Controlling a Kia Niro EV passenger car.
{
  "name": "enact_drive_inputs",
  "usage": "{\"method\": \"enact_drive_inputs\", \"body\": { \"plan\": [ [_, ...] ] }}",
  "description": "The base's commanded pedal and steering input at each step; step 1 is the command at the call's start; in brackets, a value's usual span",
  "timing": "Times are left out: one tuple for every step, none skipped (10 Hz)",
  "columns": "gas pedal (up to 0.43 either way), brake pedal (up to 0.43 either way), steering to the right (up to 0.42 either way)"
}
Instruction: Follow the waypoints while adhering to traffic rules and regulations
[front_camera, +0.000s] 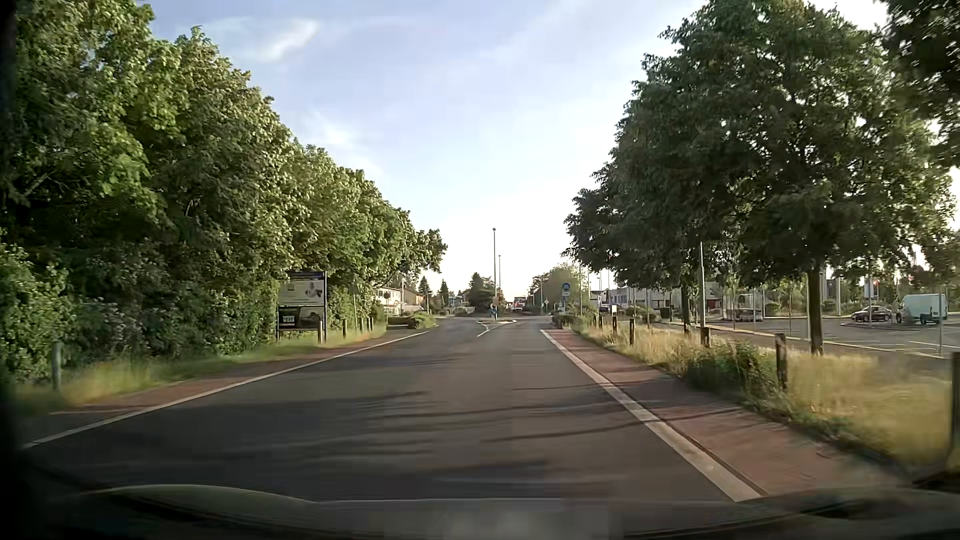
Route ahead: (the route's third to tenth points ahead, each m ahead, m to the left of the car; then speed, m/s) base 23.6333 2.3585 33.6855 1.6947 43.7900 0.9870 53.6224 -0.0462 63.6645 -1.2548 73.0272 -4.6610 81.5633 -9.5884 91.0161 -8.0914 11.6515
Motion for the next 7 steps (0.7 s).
{"method": "enact_drive_inputs", "body": {
  "plan": [
    [0.0,0.03,0.001],
    [0.0,0.03,0.001],
    [0.0,0.03,0.003],
    [0.0,0.03,0.003],
    [0.0,0.03,0.005],
    [0.0,0.03,0.004],
    [0.0,0.03,0.004]
  ]
}}
